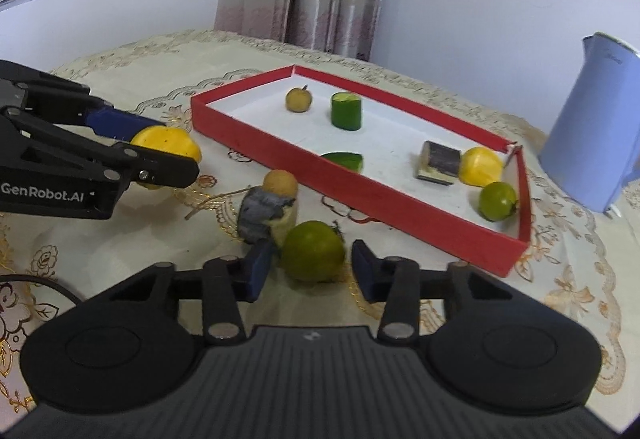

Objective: Organize fruits
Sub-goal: 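Grasp the large green round fruit with the right gripper while the left lifts the yellow fruit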

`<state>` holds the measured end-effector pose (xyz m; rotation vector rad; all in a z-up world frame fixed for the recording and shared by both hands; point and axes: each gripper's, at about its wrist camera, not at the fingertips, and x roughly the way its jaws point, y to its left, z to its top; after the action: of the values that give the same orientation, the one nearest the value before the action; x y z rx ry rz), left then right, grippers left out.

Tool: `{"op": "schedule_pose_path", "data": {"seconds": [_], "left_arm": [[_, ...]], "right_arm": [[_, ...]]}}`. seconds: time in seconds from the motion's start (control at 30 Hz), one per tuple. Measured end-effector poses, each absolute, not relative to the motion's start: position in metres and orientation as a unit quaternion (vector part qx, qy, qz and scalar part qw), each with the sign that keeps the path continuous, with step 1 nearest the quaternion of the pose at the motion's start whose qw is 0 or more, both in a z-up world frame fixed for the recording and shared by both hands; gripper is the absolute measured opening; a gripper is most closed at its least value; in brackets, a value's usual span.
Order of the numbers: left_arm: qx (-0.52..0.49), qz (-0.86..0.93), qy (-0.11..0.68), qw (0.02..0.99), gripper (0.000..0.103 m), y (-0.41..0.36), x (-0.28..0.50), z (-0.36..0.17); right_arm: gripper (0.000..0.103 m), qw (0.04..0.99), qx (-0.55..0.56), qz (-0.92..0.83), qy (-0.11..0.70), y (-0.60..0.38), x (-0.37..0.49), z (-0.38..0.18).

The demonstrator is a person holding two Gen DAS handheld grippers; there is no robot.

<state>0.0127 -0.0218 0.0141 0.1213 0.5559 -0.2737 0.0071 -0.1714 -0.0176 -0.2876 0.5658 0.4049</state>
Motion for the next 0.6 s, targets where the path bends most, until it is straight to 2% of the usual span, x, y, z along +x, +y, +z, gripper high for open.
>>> {"op": "schedule_pose_path", "data": {"seconds": [0.13, 0.6], "left_arm": [[0.059, -0.132, 0.272, 0.951, 0.040, -0.022, 0.013, 0.014], [0.046, -0.124, 0.260, 0.957, 0.040, -0.022, 0.024, 0.027]], "right_arm": [[0.034, 0.930, -0.142, 0.194, 0.277, -0.172, 0.009, -0.020], [0.033, 0.955, -0.097, 0.161, 0.231, -0.194, -0.015, 0.005]]}}
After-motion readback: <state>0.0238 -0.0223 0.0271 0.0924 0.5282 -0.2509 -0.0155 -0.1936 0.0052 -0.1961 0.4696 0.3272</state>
